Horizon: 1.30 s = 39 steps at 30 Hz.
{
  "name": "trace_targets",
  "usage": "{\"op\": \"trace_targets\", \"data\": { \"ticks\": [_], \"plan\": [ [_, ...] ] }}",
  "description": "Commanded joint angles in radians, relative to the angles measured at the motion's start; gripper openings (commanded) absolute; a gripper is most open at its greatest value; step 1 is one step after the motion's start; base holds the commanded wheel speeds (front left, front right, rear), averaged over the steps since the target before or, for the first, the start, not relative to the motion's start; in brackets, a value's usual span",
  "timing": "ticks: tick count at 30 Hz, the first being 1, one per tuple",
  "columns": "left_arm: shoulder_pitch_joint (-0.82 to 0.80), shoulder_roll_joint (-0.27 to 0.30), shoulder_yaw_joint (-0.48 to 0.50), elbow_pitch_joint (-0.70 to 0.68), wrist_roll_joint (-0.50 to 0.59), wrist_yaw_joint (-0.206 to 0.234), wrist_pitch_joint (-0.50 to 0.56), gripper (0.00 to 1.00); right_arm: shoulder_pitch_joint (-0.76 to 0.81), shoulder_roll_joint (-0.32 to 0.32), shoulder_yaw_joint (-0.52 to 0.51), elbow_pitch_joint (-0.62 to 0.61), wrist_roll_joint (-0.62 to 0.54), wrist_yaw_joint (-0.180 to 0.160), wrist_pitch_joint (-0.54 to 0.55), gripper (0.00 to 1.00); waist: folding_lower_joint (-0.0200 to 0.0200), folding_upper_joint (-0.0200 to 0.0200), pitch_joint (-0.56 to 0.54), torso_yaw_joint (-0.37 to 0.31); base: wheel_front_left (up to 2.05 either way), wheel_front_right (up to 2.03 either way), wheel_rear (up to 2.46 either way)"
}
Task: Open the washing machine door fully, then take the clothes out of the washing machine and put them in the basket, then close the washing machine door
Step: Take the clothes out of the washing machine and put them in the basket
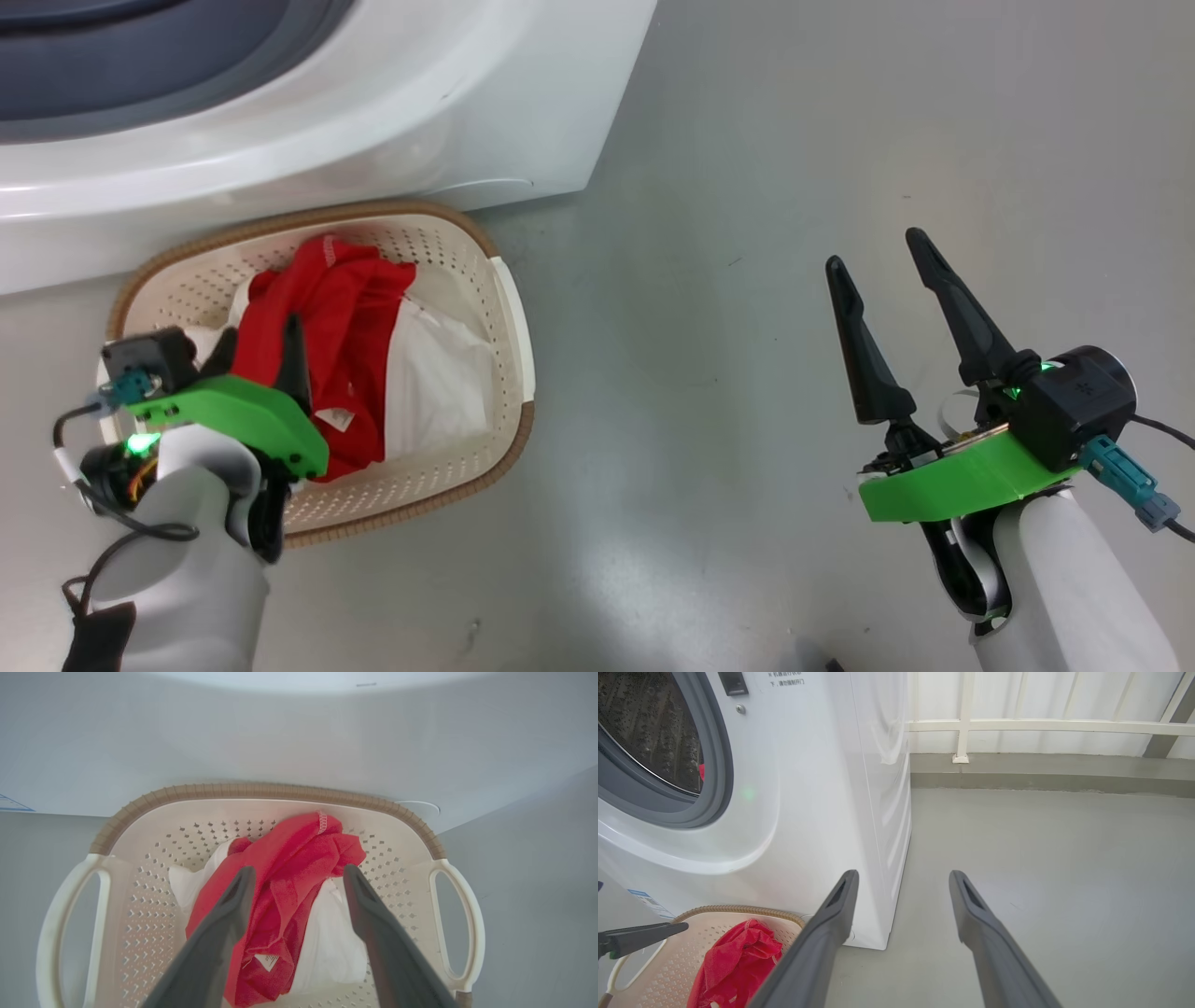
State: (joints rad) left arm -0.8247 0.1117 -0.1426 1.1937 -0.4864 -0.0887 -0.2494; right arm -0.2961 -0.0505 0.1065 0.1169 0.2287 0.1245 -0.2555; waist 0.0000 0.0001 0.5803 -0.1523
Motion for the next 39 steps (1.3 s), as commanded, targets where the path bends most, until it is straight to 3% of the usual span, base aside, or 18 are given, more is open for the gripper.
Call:
{"op": "trace_targets", "data": {
  "ticks": [1,20,39],
  "plan": [
    [0.022,0.032,0.03,-0.04,0.007,-0.004,-0.012,1.0,0.005,0.0,0.014,-0.02,0.001,0.006,-0.006,1.0,0.0,-0.0001,-0.009,0.006,0.0,0.0,0.0],
    [0.25,-0.025,0.103,-0.497,0.148,0.014,-0.012,1.0,0.026,0.0,-0.02,0.001,-0.025,0.006,-0.006,1.0,0.0,-0.0001,-0.166,0.066,0.0,0.0,0.0],
    [0.509,-0.045,0.151,-0.88,0.204,0.007,-0.012,1.0,0.086,0.0,-0.055,0.008,-0.041,0.006,-0.006,1.0,0.0,-0.0001,-0.385,0.093,0.0,0.0,0.0]
  ]
}}
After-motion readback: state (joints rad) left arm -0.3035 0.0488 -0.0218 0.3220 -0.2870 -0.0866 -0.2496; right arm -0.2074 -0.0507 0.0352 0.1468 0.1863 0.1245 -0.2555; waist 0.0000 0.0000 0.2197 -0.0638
